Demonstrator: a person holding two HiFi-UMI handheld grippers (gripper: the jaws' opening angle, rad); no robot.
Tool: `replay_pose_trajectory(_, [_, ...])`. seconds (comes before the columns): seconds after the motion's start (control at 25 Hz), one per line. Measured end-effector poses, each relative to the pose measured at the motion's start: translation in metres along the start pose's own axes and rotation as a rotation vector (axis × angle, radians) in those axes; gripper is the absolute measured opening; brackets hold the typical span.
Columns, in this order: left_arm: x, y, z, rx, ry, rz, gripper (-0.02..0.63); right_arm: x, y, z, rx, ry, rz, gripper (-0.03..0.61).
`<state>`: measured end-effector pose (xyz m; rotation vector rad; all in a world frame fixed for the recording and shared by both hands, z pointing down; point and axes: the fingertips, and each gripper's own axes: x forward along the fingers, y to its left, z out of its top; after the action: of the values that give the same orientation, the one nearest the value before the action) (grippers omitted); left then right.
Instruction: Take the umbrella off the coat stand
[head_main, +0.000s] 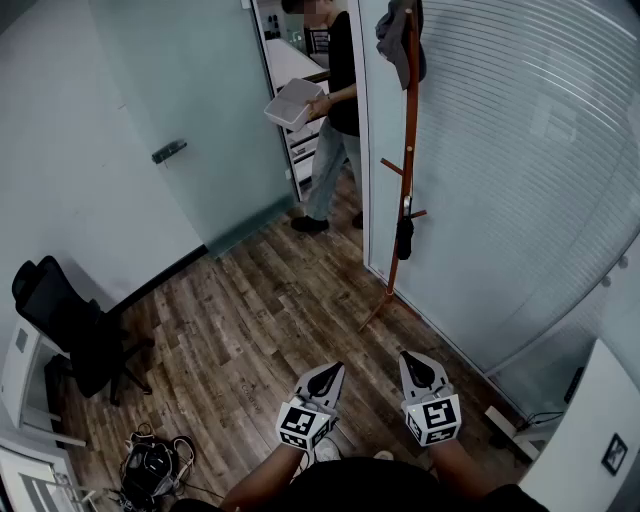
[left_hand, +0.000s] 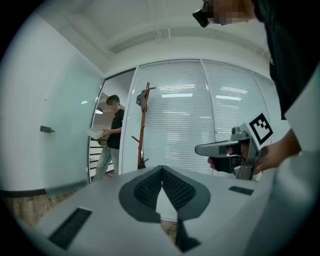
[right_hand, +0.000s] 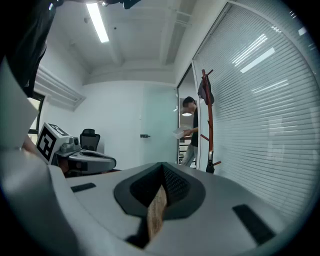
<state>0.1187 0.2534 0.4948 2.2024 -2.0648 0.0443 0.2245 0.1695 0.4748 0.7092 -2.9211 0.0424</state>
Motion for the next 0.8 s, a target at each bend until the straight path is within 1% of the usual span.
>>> replay_pose_trajectory(0.16, [0.003, -0.004, -0.014, -0.014, 0.026, -0.004, 0.014, -0.002, -0.007, -0.002, 0.004, -0.002, -0.009, 0.005])
replay_pose_trajectory(0.48, [0.011, -0.009, -0.009, 0.007, 0.017, -0.017, 0.014, -0.004, -0.013, -0.006, 0.008, 0.0, -0.02, 0.005])
replay_pose_trajectory(0.56, [0.01, -0.006, -0.009, 0.003, 0.017, -0.012, 0.014, -0.002, -0.012, -0.006, 0.019, -0.002, -0.015, 0.005])
replay_pose_trajectory(0.72, [0.005, 0.003, -0.015, -0.015, 0.043, -0.007, 0.014, 0.005, -0.007, -0.004, 0.026, -0.005, -0.016, 0.006])
replay_pose_trajectory(0.8, [0.002, 0.009, -0.016, -0.016, 0.041, -0.005, 0.014, 0.011, -0.002, -0.005, 0.031, 0.0, -0.012, 0.006])
